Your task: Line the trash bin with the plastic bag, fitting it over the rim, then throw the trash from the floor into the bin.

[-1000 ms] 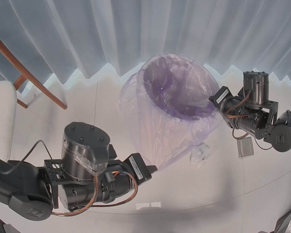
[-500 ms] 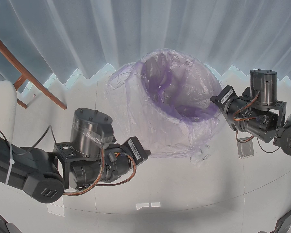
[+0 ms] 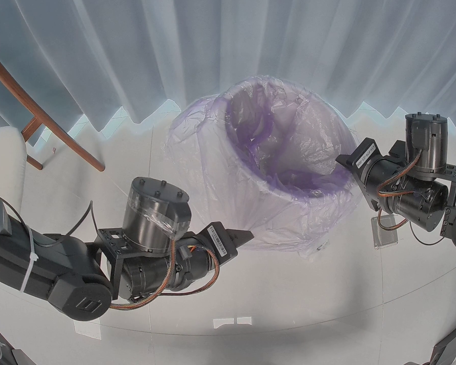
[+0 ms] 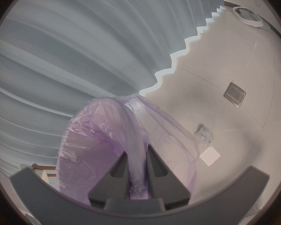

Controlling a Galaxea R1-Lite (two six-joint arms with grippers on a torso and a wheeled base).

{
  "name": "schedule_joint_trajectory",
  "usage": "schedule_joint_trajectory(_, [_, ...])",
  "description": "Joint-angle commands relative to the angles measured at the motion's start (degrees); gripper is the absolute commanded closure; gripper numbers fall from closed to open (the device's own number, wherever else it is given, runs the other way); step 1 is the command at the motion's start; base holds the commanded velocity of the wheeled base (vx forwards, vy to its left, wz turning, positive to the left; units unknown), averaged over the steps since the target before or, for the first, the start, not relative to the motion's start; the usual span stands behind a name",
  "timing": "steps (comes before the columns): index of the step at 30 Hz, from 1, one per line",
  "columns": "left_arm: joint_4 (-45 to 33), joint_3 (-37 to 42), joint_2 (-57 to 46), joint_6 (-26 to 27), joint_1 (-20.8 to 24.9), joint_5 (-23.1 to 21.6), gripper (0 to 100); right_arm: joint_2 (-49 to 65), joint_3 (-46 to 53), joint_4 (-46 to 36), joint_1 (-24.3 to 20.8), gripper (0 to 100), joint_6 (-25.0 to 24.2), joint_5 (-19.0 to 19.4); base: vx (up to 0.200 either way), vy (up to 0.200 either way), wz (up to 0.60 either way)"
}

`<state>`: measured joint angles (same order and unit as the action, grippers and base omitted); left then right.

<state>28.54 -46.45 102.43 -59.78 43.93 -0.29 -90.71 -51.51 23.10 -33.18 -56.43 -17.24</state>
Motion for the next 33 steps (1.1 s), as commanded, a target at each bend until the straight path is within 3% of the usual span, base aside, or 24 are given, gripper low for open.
schedule_joint_trajectory(1, [0.0, 1.2, -1.9, 0.3, 2.4, 1.2, 0, 0.1, 0.2, 0.1, 0.2, 100, 0.0, 0.1, 0.000, 0.000, 0.00])
schedule_joint_trajectory(9, [0.2, 12.1, -11.5, 5.6, 1.9, 2.2, 0, -2.9, -0.4, -0.2, 2.3, 100, 1.3, 0.3, 0.000, 0.000, 0.00])
schedule_joint_trajectory(15, [0.8, 20.5, -21.1, 15.1, -7.5, 1.9, 0, -8.6, -1.1, 0.7, 3.0, 100, 2.1, -0.6, 0.000, 0.000, 0.00])
schedule_joint_trajectory(16, [0.8, 22.1, -24.5, 16.6, -11.6, 1.6, 0, -10.3, -1.8, 1.3, 3.1, 100, 2.0, -1.7, 0.000, 0.000, 0.00])
schedule_joint_trajectory(26, [1.1, 23.7, -35.9, 16.5, -26.1, 1.4, 0, -19.5, -8.2, 3.4, 2.0, 100, 0.2, -3.2, 0.000, 0.000, 0.00])
schedule_joint_trajectory(31, [1.2, 23.6, -37.4, 16.1, -33.1, -1.7, 0, -22.3, -7.6, 3.7, 0.8, 100, -2.4, -3.9, 0.000, 0.000, 0.00])
schedule_joint_trajectory(33, [1.6, 23.6, -37.6, 15.7, -33.8, -2.5, 0, -23.4, -7.1, 4.0, 0.1, 100, -2.3, -3.9, 0.000, 0.000, 0.00])
